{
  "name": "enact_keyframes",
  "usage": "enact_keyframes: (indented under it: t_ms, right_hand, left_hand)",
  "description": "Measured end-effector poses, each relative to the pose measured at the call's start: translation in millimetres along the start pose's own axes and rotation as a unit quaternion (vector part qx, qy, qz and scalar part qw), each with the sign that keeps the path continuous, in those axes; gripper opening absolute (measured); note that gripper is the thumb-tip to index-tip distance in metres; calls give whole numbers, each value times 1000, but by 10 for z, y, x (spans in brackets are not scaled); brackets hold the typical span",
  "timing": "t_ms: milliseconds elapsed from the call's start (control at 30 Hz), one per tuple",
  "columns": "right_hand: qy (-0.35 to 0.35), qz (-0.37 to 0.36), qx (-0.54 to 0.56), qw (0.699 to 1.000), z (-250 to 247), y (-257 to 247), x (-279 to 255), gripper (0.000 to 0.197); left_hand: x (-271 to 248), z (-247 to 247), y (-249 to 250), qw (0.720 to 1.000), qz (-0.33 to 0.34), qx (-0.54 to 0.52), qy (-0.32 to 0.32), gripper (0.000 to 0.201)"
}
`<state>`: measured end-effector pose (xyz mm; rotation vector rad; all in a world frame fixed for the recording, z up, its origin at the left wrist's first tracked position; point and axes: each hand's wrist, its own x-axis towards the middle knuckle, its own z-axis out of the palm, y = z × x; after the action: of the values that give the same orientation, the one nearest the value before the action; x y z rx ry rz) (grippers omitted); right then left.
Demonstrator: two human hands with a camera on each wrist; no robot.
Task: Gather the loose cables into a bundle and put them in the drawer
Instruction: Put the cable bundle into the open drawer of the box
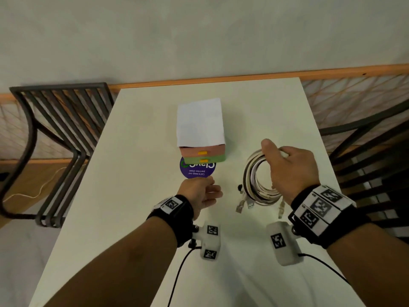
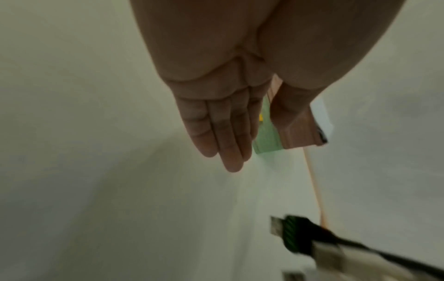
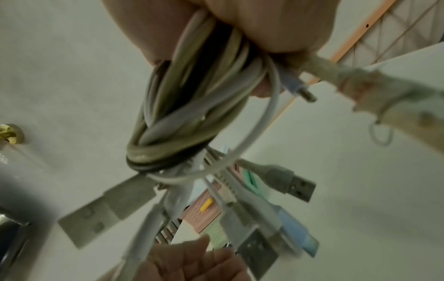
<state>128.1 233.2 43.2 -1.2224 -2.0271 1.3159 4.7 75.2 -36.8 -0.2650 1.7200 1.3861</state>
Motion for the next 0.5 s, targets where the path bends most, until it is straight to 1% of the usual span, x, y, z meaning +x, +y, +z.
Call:
enact_keyframes:
  t_ms: [133,267,333,500]
  right_hand:
    - [52,27,13,998,17,-19,59,72]
    - [94,58,34,993,104,-38,89,69]
    - [100,66,33,992,145,-62,81,69]
    - [86,66,65,992,240,-64,42,73]
  left_hand:
    - [411,-64,82,999,-5,-45,23,16]
    - [696,-45,181,996,9,-90,22,12]
    - [767,-31,190,994,14,-103,31,10]
    - [796,-23,197,986,19,-145,85,7]
